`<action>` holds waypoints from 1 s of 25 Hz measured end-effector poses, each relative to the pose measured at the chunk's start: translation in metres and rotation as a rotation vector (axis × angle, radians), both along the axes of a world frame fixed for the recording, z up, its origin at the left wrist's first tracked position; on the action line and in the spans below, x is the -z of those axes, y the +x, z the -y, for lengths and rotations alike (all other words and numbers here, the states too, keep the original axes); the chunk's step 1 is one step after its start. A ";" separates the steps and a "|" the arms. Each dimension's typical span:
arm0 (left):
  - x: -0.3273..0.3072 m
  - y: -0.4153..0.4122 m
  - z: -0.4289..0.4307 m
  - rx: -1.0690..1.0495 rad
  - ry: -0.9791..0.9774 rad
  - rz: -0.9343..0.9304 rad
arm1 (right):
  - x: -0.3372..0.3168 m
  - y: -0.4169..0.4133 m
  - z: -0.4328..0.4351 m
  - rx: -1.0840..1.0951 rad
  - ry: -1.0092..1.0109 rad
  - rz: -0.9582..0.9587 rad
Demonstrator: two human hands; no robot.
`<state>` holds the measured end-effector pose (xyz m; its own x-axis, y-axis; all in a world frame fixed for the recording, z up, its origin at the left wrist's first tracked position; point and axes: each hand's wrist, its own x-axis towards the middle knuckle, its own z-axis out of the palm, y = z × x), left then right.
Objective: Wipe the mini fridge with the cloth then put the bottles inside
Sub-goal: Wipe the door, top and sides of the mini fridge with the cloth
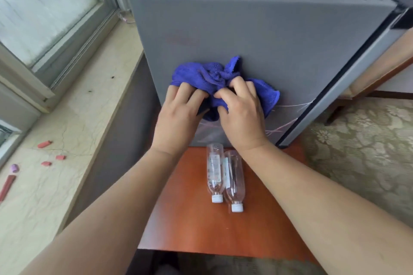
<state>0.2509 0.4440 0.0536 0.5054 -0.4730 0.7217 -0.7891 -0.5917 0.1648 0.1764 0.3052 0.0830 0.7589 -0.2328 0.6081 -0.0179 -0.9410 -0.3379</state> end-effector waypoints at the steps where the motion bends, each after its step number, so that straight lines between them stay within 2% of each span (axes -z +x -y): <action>1: 0.001 -0.011 0.023 0.021 -0.010 -0.016 | 0.000 -0.010 0.022 0.026 -0.015 -0.009; 7: 0.008 -0.061 0.140 0.152 0.004 -0.045 | 0.015 -0.065 0.138 0.138 -0.078 -0.010; 12: 0.016 -0.074 0.168 0.146 0.018 -0.045 | 0.031 -0.072 0.165 0.170 -0.082 0.059; 15: 0.018 -0.072 0.152 0.155 0.078 -0.048 | 0.040 -0.070 0.152 0.182 -0.049 0.065; 19: 0.024 -0.052 0.099 0.155 0.250 -0.149 | 0.060 -0.050 0.108 0.155 0.004 0.005; 25: 0.040 0.004 -0.014 0.065 0.219 -0.086 | 0.067 0.009 -0.005 0.059 0.052 -0.018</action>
